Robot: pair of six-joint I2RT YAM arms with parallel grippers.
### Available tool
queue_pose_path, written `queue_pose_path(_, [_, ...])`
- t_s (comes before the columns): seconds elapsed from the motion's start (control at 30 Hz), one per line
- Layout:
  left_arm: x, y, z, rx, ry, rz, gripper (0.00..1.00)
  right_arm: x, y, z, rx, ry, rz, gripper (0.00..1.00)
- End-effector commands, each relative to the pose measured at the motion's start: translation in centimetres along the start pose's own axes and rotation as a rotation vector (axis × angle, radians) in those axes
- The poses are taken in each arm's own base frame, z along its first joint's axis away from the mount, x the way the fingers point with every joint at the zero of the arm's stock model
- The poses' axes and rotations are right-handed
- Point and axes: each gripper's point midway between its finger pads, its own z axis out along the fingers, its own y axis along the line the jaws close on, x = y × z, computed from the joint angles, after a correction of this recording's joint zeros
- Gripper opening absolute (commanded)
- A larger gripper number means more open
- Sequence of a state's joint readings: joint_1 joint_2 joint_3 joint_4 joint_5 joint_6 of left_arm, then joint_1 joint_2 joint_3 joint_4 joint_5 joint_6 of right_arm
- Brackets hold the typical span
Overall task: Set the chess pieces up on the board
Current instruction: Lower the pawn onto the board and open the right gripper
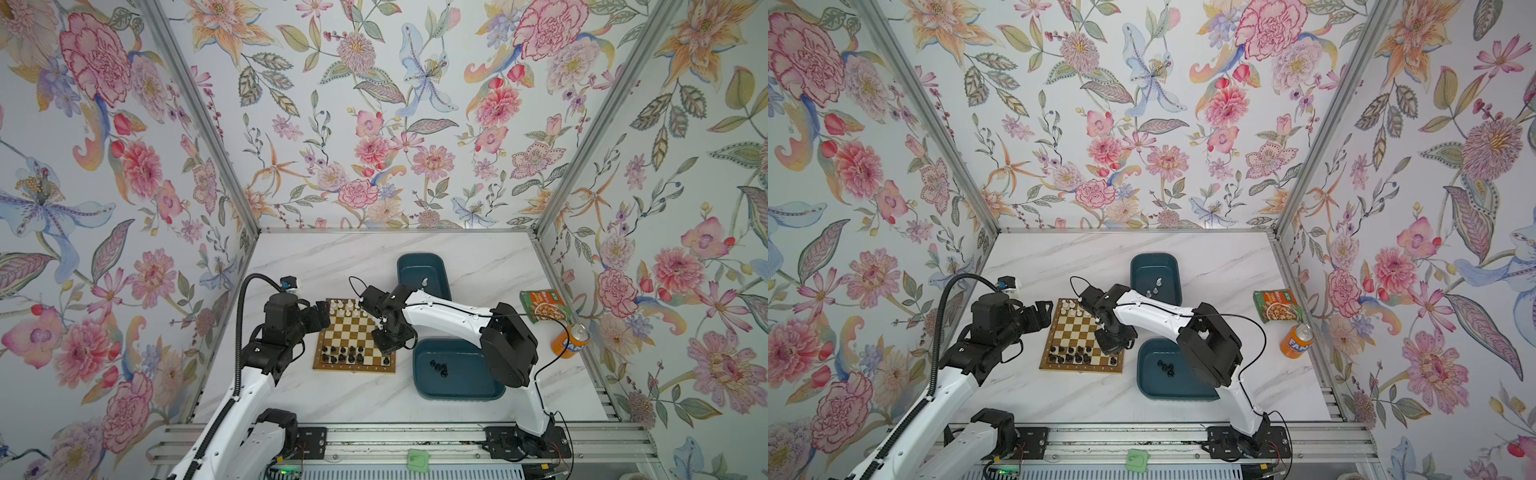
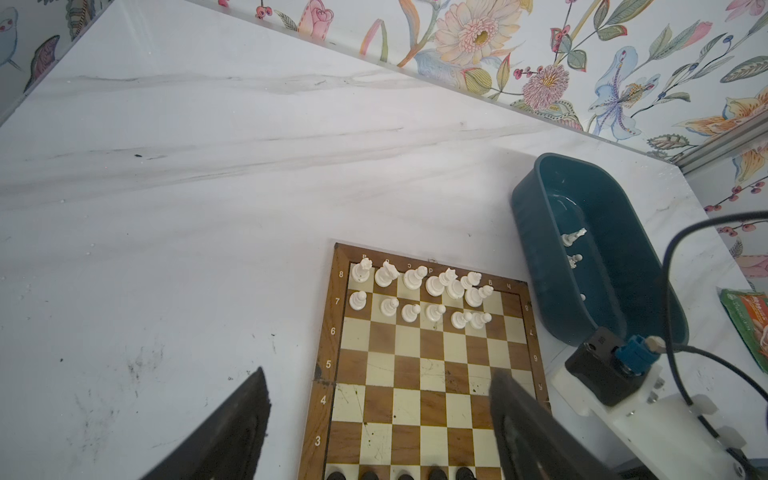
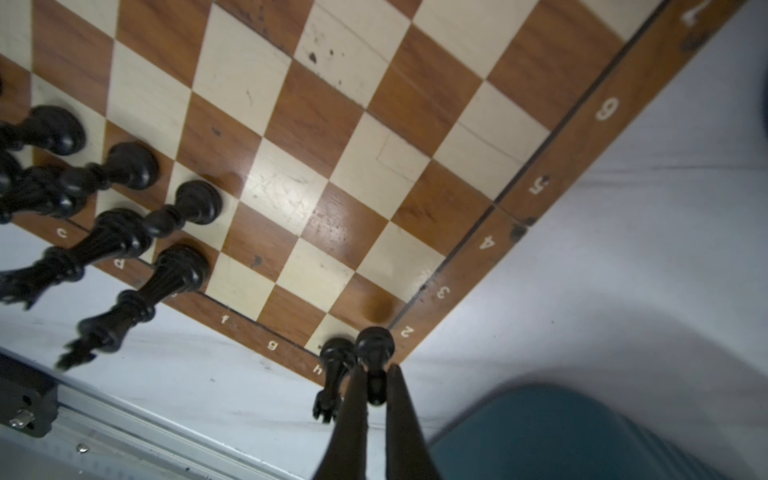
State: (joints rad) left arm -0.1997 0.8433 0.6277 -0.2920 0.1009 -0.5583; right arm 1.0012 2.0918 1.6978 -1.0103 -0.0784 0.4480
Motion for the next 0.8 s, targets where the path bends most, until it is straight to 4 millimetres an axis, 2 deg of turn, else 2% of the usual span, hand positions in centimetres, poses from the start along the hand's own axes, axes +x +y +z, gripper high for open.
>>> queue_pose_path(0.0, [0.3, 0.4, -0.2, -0.003, 0.003, -0.010, 0.84, -0.2, 0.1, 0.3, 0.018, 0.011, -0.024, 0.08])
queue_pose_path(0.57, [0.5, 0.6, -0.5, -0.005, -0.004, -0.004, 0.84, -0.2, 0.6, 1.2, 0.007, 0.029, -0.018, 0.09])
queue_pose_path(0.77, [0.6, 0.7, -0.5, -0.006, -0.002, 0.003, 0.84, -0.1, 0.6, 1.5, 0.007, 0.039, -0.012, 0.15])
